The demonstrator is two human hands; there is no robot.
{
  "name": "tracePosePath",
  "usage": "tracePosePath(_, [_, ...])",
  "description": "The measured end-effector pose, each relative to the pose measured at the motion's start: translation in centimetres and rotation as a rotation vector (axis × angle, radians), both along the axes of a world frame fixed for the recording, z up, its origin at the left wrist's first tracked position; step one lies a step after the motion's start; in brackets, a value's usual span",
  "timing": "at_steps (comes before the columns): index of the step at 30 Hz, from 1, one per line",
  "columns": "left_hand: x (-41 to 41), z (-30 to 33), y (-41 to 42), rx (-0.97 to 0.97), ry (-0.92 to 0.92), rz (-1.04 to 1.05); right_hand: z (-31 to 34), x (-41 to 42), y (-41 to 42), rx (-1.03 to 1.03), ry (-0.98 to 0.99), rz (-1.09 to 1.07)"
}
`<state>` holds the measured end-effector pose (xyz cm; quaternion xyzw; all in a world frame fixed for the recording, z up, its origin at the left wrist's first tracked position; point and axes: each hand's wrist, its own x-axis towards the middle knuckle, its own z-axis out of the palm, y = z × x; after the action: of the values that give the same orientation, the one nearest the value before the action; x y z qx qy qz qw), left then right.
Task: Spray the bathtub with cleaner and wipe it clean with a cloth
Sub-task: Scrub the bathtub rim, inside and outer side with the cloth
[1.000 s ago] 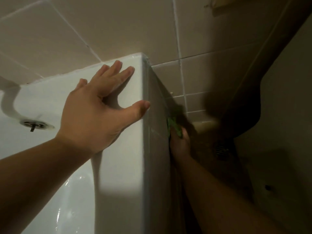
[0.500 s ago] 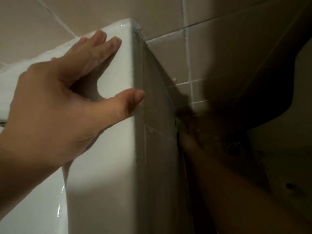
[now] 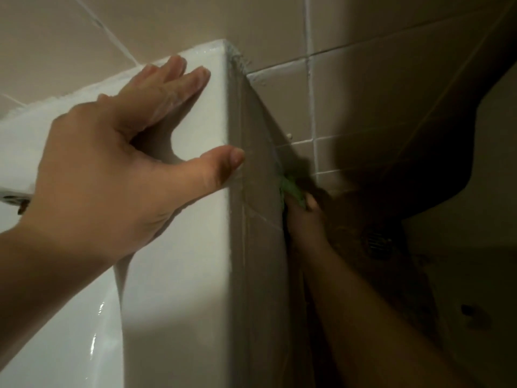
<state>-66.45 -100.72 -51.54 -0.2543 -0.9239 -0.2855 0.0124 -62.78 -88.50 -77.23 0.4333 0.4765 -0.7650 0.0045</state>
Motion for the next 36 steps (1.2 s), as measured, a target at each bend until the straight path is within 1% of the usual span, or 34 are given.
tracePosePath(3, [-0.5,0.3,-0.5,0.029,-0.027,-0.003,1.1,0.5,-0.4,0.087,0.088,0.016])
tracePosePath(6, [-0.4,0.7,-0.2,-0.003,-0.016,0.025,0.8,0.4,-0.3,0.103,0.051,-0.007])
tracePosePath(8, [-0.3,0.8,0.0,-0.005,-0.002,0.036,0.8,0.4,0.1,0.145,0.022,0.079])
tracePosePath(10, [-0.3,1.0,0.2,-0.033,0.02,0.053,3.2,0.6,0.3,0.143,0.005,0.135])
tracePosePath(14, [0.1,1.5,0.5,-0.104,0.042,0.08,9.8,0.6,0.0,0.243,0.188,0.082])
tracePosePath(17, [0.1,1.7,0.7,-0.119,0.03,0.094,12.8,0.0,0.0,0.214,0.234,0.065])
tracePosePath(19, [0.2,1.8,0.7,-0.132,0.028,0.099,12.9,0.2,-0.1,0.221,0.206,0.06])
tracePosePath(21, [0.2,1.9,0.7,-0.147,0.033,0.112,12.6,0.6,-0.1,0.175,0.151,0.063])
tracePosePath(23, [0.3,1.8,0.8,-0.145,0.035,0.125,13.9,1.5,-0.3,0.154,0.144,0.081])
tracePosePath(28, [0.9,1.8,1.2,-0.169,0.032,0.17,19.2,1.4,0.1,0.233,0.32,0.077])
tracePosePath(32, [2.6,1.7,1.3,-0.164,-0.018,0.259,20.7,0.3,0.8,0.284,0.302,0.13])
tracePosePath(36, [5.3,1.3,1.1,-0.19,-0.057,0.288,20.4,3.8,1.3,0.257,0.353,0.217])
